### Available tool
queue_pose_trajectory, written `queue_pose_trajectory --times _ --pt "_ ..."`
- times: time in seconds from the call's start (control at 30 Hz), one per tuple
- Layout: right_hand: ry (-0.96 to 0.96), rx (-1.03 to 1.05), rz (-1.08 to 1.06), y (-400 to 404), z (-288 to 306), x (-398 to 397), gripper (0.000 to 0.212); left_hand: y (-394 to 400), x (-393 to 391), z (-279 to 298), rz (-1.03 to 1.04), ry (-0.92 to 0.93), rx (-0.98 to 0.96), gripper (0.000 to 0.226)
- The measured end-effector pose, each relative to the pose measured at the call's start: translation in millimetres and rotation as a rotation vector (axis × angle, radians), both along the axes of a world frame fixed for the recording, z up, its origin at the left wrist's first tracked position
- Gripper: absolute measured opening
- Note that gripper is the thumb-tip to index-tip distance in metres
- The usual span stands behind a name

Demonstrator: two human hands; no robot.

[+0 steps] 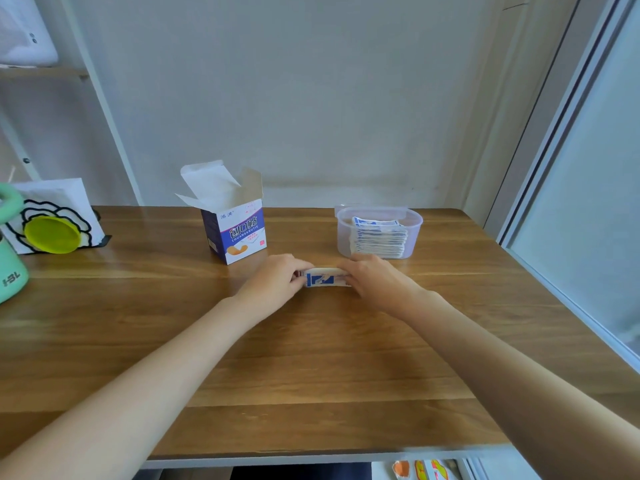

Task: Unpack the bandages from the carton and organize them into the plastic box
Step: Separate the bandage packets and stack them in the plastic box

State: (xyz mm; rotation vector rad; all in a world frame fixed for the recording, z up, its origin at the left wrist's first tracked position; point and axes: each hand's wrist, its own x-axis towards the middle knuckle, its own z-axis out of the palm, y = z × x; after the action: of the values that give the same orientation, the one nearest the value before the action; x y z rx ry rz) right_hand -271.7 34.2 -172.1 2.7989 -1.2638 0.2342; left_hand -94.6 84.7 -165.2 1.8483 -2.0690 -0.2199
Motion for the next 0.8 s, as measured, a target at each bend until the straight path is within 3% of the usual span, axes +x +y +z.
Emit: queue_pose_trajectory --times 0.17,0.43,0.53,0.8 --pt "-0.035 0.081 -0.039 -1 6 0 0.027 -4 4 -1 0.03 0.169 0.065 0.031" --pt "-0.92 0.259 -0.29 -35 59 -20 0.007 -53 -12 52 0.127 0.757 -0.091 0.012" --pt "-1.109 0.309 -0.424 -56 81 -33 0.005 -79 -32 70 0.131 0.67 -0.12 0.009" --pt "-0.802 0.284 -0.661 -86 74 -50 0.013 -112 -67 71 0.152 0.208 0.029 0.01"
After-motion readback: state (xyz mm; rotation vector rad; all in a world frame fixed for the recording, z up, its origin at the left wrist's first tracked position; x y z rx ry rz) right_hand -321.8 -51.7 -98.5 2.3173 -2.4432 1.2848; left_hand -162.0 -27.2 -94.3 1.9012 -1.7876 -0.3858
